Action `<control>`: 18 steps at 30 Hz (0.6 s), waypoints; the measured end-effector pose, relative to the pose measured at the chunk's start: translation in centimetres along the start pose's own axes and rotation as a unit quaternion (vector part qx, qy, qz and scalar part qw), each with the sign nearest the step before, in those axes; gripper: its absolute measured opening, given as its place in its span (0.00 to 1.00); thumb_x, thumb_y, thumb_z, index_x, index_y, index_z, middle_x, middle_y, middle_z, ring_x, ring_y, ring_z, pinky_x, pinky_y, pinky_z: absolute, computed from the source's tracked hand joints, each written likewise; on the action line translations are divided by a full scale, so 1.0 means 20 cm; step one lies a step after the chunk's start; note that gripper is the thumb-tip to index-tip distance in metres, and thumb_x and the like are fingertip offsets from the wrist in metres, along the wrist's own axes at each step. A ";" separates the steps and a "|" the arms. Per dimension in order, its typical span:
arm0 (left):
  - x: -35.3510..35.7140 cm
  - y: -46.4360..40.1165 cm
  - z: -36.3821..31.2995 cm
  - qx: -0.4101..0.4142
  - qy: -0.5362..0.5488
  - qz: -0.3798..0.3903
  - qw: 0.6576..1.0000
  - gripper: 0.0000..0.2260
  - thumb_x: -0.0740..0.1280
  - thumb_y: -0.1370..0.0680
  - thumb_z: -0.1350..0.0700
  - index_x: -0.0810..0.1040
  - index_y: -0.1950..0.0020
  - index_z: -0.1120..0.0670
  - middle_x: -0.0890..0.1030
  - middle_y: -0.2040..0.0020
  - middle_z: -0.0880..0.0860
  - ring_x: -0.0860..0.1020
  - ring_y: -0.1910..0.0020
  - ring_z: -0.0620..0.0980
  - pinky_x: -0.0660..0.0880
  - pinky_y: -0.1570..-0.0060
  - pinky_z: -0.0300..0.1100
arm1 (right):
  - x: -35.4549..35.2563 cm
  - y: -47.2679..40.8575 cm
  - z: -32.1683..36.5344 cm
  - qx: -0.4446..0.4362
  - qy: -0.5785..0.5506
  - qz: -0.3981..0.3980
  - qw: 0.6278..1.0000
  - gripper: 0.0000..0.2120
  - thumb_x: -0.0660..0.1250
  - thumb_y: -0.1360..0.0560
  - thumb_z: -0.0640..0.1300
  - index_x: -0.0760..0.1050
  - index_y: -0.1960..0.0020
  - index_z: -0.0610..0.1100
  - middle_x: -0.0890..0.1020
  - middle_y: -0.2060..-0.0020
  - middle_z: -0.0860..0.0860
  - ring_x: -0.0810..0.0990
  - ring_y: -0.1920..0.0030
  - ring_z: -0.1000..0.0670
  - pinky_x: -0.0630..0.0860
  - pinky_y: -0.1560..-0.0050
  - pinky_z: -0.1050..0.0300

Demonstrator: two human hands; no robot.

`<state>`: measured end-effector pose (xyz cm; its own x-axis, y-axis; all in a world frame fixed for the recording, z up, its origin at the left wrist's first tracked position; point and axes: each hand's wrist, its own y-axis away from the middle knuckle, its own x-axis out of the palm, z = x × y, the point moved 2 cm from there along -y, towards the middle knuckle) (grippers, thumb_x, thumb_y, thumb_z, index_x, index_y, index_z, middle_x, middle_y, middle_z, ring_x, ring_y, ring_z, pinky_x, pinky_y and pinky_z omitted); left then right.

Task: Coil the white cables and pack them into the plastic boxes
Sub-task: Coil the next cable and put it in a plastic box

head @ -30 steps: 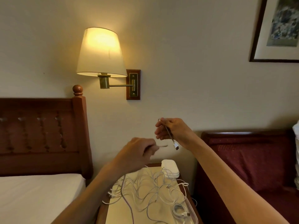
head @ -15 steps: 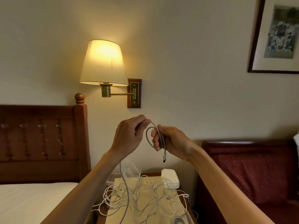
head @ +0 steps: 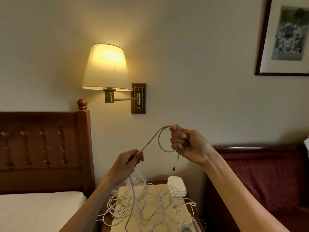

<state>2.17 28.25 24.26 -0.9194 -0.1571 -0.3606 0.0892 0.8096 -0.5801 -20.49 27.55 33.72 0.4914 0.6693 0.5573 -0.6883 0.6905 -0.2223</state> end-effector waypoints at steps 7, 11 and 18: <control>0.13 0.20 0.18 -0.201 0.072 -0.061 0.975 0.14 0.61 0.18 0.51 0.77 0.58 0.57 0.69 0.71 0.50 0.66 0.75 0.45 0.66 0.76 0.40 | -0.04 0.01 0.02 0.007 -0.002 0.000 1.000 0.11 0.53 0.20 0.41 0.71 0.58 0.42 0.62 0.76 0.55 0.54 0.74 0.56 0.61 0.75 0.65; 0.30 0.21 -0.10 -0.136 -0.180 0.165 0.960 0.19 0.58 0.17 0.50 0.75 0.66 0.53 0.74 0.71 0.49 0.70 0.70 0.43 0.66 0.65 0.39 | -0.06 -0.04 -0.05 -0.015 0.190 -0.056 0.980 0.15 0.51 0.16 0.42 0.72 0.56 0.41 0.69 0.74 0.51 0.65 0.75 0.55 0.67 0.71 0.63; 0.15 0.08 -0.49 0.130 -0.313 0.069 0.938 0.19 0.56 0.19 0.41 0.72 0.65 0.50 0.73 0.74 0.49 0.72 0.73 0.50 0.66 0.71 0.39 | -0.03 -0.02 -0.10 -0.078 0.403 -0.074 0.909 0.17 0.54 0.16 0.45 0.76 0.55 0.37 0.81 0.69 0.44 0.78 0.70 0.49 0.76 0.65 0.60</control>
<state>-4.25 34.65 29.42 -0.4944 -0.4280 -0.7566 0.3570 0.6936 -0.6256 -19.43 27.38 31.81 0.8475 0.5050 -0.1633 -0.5289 0.7781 -0.3389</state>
